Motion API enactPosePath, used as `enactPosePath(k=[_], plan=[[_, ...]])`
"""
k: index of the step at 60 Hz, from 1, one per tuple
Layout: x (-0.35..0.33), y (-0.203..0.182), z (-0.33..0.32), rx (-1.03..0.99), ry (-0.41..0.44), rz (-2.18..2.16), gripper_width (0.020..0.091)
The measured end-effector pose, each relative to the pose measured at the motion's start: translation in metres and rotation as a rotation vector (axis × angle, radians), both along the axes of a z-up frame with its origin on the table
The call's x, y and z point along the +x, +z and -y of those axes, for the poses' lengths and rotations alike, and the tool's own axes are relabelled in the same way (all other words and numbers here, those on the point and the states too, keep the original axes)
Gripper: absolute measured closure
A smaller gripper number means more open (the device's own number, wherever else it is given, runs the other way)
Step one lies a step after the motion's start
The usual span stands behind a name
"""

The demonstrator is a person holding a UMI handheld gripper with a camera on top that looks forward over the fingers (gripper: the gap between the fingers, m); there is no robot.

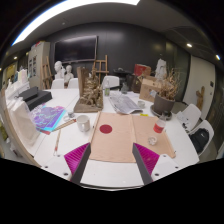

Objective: Pour water

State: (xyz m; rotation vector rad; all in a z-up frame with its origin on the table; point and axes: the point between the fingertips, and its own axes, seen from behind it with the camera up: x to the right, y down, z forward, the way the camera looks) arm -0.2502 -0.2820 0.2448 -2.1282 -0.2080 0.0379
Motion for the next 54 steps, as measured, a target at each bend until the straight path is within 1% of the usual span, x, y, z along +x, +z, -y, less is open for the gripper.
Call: enactPosePath(k=[10, 22, 31, 38, 46, 54], plan=[[0.026, -0.006, -0.008, 0.016, -0.026, 0.008, 0.0248], [0.096, -0.031, -0.027, 0.029, -0.1, 0.003, 0.0248], [0.165, -0.06, -0.055, 0.049, -0.161, 0.032, 0.0248], [0.208, -0.075, -0.096, 0.103, -0.186, 0.031, 0.0247], [0.235, -0.094, -0.151, 0.162, -0.167, 0.028, 0.0248], [0.245, -0.123, -0.204, 0.161, -0.129, 0.026, 0.025]])
